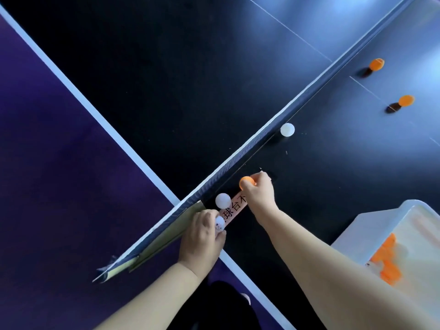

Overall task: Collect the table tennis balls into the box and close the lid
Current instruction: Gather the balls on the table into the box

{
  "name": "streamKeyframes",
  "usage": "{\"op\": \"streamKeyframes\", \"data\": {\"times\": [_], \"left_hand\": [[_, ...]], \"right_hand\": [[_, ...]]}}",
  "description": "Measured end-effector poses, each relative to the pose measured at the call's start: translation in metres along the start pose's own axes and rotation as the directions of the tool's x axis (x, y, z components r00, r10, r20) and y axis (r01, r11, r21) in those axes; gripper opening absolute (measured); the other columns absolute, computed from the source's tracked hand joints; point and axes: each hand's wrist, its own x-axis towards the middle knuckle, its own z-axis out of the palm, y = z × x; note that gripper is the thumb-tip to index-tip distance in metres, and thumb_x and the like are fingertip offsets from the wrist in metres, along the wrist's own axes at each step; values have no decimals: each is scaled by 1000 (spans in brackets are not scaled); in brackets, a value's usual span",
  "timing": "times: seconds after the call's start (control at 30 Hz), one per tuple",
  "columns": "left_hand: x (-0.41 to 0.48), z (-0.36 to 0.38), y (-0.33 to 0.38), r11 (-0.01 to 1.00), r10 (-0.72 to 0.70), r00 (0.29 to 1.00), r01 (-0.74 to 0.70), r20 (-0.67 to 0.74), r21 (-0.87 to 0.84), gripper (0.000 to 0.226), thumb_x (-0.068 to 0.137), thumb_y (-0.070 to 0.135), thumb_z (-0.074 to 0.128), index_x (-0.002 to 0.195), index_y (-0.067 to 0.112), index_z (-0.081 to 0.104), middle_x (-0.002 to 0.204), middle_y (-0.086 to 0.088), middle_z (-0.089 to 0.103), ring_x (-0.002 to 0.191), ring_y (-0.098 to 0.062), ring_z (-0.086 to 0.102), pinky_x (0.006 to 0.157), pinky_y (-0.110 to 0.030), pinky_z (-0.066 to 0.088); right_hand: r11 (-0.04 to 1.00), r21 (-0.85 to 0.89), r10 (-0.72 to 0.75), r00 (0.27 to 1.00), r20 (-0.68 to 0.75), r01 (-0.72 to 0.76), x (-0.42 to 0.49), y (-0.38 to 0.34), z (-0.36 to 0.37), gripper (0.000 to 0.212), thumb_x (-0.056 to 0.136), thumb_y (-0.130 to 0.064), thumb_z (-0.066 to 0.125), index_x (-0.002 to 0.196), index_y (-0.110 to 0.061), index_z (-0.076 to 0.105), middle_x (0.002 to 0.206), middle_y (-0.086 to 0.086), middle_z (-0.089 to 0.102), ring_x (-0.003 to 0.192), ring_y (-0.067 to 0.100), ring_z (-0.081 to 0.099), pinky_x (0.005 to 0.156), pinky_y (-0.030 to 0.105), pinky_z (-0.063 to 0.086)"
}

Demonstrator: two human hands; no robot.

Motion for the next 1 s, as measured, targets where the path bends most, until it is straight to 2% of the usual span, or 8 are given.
{"op": "streamKeyframes", "data": {"times": [0.13, 0.27, 0.4, 0.53, 0.67, 0.8, 0.9, 1.0], "left_hand": [[0, -1, 2, 995, -20, 999, 16, -42, -99, 51, 69, 4, 76, 105, 11, 41, 93, -13, 61, 78, -26, 63, 58, -29, 57], [-3, 0, -6, 1000, 4, 999, -5, -32, -29, 54, 67, 7, 80, 104, 10, 42, 94, -13, 63, 81, -26, 65, 62, -27, 56], [-4, -2, -9, 1000, -8, 1000, 8, 0, -10, 57, 62, 9, 85, 102, 11, 44, 92, -12, 63, 75, -24, 65, 57, -24, 52], [5, -7, 4, 998, -9, 997, 14, 81, -62, 57, 63, 6, 82, 107, 15, 47, 99, -9, 58, 79, -22, 62, 59, -26, 56], [26, -14, 44, 991, 31, 982, -6, 186, -136, 47, 80, 20, 71, 121, 22, 48, 111, 0, 49, 88, -15, 54, 66, -25, 48], [49, -13, 113, 955, 143, 955, -64, 260, -290, 46, 85, 40, 60, 126, 23, 49, 120, 9, 53, 102, -10, 54, 86, -24, 45], [54, -1, 168, 882, 368, 890, -242, 271, -404, 53, 83, 57, 46, 123, 23, 51, 113, 12, 57, 94, -6, 54, 84, -28, 49], [46, 16, 214, 791, 536, 802, -367, 264, -489, 46, 84, 60, 44, 120, 32, 49, 105, 16, 57, 94, -1, 49, 80, -25, 48]], "right_hand": [[979, -136, -138, 984, 117, 153, -14, 8, -10, 35, 77, -1, 45, 105, -21, 55, 85, -2, 56, 77, 16, 55, 59, 26, 44], [831, -422, -247, 920, 303, 362, -19, 14, 3, 45, 79, -35, 64, 123, -32, 54, 85, -7, 55, 83, 13, 56, 66, 27, 45], [793, -492, -230, 924, 304, 360, -21, 19, 11, 35, 84, -39, 63, 117, -31, 58, 88, -9, 55, 87, 14, 57, 67, 26, 43], [948, -227, -211, 974, 85, 225, -35, 13, -11, 20, 83, -38, 64, 95, -24, 58, 80, -10, 57, 72, 7, 55, 63, 24, 44], [976, 50, -200, 961, -189, 213, -67, 3, -70, 14, 82, -33, 68, 88, -25, 56, 80, -9, 61, 68, 3, 54, 63, 17, 47], [950, 153, -168, 857, -487, 273, -110, 16, -145, 8, 88, -26, 62, 92, -30, 57, 77, -8, 59, 70, 7, 55, 68, 29, 52], [959, 145, -96, 760, -643, 243, -141, 49, -194, 4, 90, -27, 58, 93, -29, 59, 83, -7, 58, 74, 10, 54, 67, 19, 46], [944, 272, 52, 732, -679, 185, -161, 90, -223, 23, 82, -35, 54, 100, -32, 68, 100, -13, 62, 88, 10, 59, 81, 28, 47]]}}
